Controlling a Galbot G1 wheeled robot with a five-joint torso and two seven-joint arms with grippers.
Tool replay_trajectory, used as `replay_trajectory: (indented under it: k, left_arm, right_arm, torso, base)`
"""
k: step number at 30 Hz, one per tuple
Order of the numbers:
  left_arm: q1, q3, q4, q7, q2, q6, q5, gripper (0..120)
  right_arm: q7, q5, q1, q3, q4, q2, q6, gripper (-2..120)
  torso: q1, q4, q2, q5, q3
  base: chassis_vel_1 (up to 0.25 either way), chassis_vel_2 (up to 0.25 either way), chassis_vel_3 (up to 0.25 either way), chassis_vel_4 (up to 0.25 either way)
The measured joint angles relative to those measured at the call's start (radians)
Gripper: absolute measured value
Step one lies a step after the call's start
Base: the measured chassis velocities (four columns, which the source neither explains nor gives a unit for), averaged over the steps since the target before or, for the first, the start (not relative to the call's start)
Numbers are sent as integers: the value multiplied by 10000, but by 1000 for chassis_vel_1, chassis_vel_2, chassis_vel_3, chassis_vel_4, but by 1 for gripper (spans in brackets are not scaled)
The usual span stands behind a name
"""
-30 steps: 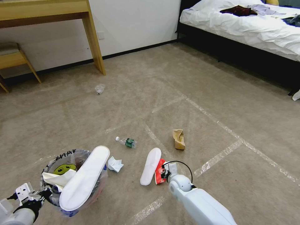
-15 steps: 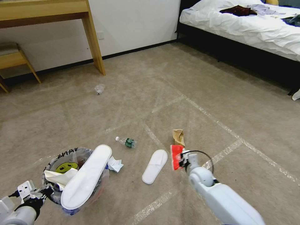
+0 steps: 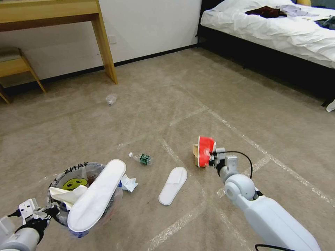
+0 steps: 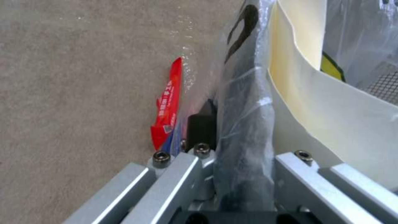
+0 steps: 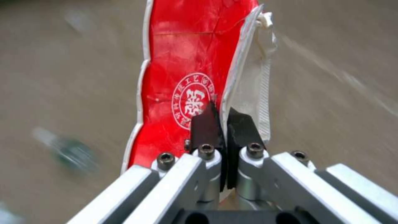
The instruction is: Pick up the trash bin and place the garbage on the floor into it.
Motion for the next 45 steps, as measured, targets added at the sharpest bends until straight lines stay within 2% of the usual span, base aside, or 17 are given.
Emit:
replay_trajectory:
  k: [2, 12, 14, 21, 32, 36, 45]
  left_arm:
    - [-16, 51, -4, -1, -6, 9, -1, 1]
    - [33, 67, -104, -6, 17, 43, -7, 1]
    - [-3, 93, -146, -22, -7, 86, -22, 1]
    - [-180, 274, -123, -62, -42, 158, -19, 1]
    - [-318, 377, -29, -74, -18, 199, -11, 1]
    - [-383, 392, 16, -79, -47, 212, -4, 1]
    - [-443, 353, 48, -82, -46, 213, -33, 1]
  right_arm:
    - [-396, 598, 180, -58, 823, -108, 453, 0]
    - [-1246, 1429, 522, -279, 2482, -384, 1138, 0]
    - [-1770, 1684, 541, -328, 2943, -539, 1518, 0]
    - [-2247, 2281, 626, -625, 3665, -562, 1634, 0]
    - [-2250, 3079, 1327, -2498, 4414, -1045, 1438, 0]
    - [-1829, 3334, 1913, -3540, 4653, -1242, 1126, 0]
    - [-1470, 3121, 2056, -4457, 4595, -1573, 861, 0]
  torso:
    - [0, 0, 0, -1, 0]
    - [0, 1, 0, 1, 0]
    - [0, 1, 0, 0, 0]
    - [0, 0, 0, 1, 0]
    - [0, 0, 0, 1, 0]
    - [0, 0, -1, 1, 0]
    - [0, 0, 0, 1, 0]
  base:
    - [0, 0, 0, 0]
    - [0, 0, 0, 0]
    - [0, 0, 0, 0]
    - [0, 0, 0, 0]
    - [0, 0, 0, 0]
    - [0, 0, 0, 0]
    - [0, 0, 0, 0]
